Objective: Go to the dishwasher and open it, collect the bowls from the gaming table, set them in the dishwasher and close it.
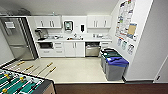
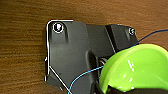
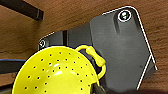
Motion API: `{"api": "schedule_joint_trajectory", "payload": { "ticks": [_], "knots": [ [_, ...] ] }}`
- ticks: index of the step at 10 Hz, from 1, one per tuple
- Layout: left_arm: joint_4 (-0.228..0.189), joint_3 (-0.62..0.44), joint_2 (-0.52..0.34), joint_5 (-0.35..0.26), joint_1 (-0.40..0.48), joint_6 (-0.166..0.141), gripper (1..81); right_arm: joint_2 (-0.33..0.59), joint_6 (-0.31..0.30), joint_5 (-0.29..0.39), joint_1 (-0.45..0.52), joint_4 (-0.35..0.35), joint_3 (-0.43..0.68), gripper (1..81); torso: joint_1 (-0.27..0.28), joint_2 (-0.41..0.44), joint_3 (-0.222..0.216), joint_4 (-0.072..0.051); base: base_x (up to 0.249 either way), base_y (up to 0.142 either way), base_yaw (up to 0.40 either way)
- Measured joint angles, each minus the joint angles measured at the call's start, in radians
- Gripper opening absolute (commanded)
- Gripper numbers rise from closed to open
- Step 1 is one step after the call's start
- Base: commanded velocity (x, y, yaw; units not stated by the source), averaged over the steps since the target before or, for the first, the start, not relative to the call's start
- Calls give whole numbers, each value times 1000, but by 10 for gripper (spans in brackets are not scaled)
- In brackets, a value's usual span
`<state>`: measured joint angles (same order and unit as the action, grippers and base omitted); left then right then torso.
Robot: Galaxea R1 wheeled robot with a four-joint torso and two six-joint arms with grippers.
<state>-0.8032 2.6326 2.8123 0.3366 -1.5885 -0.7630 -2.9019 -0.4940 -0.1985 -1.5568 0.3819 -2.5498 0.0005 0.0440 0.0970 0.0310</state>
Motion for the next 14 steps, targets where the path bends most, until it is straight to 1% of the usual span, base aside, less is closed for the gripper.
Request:
{"api": "schedule_joint_trajectory", "payload": {
  "ticks": [14],
  "knots": [
    [1, 1, 11, 1, 0, 0, 10, -2, 0, 1, 3, 0, 0, 10, -1, 0, 0, 0, 168, 0, 0]
  ]
}}
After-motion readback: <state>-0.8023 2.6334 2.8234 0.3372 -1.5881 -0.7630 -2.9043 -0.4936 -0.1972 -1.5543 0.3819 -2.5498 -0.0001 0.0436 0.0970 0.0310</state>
